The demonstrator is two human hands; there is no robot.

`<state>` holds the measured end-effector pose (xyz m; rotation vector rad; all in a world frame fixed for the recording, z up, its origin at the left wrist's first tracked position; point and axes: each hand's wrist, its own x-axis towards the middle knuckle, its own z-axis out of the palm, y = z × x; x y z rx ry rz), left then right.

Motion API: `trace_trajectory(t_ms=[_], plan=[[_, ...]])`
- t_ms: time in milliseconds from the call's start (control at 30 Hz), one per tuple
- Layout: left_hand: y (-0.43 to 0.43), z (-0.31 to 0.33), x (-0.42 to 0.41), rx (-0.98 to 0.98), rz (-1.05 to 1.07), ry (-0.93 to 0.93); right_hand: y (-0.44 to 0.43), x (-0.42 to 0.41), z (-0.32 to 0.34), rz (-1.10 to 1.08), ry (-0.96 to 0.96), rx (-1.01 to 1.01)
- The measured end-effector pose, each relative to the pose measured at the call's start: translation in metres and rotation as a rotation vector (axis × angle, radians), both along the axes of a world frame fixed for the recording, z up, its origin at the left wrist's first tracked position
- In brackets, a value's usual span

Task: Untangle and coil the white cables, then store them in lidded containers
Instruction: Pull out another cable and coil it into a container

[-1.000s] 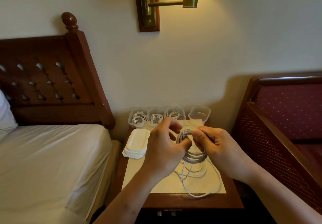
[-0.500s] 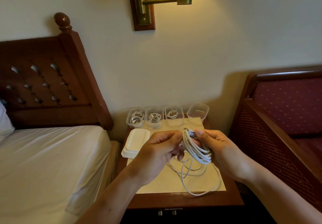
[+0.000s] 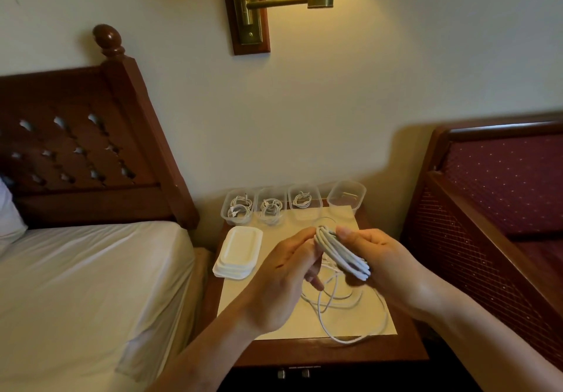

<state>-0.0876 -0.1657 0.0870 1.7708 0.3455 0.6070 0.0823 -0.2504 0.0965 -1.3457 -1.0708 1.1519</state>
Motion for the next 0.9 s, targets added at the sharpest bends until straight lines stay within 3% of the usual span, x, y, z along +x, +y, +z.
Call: trace_trajectory(t_ms=[100,233,333,467,533,667,900], plan=[[0.009,0.003,-0.013,-0.061,-0.117,0.018,-0.011,0.014,0.007,0.127,-0.403,0.119],[0.027,0.005,-0.017,-0.053,-0.219,0.114,-0.023,0.026,0.016,0.242,-0.736,0.134],[0.031,0.005,-0.015,0.075,-0.157,0.155,-0.021,0.031,0.014,0.227,-0.88,0.198],[0.035,0.007,-0.019,0.412,-0.099,0.285,-0.019,0.039,0.007,0.247,-1.177,0.245],[0.039,0.008,-0.022,0.554,-0.07,0.307,-0.021,0.039,0.006,0.264,-1.241,0.27],[0.042,0.007,-0.029,0.652,-0.055,0.307,-0.024,0.043,0.002,0.267,-1.306,0.32],[0.031,0.0,-0.015,0.803,0.03,0.334,-0.02,0.034,-0.014,0.159,-1.324,0.143]])
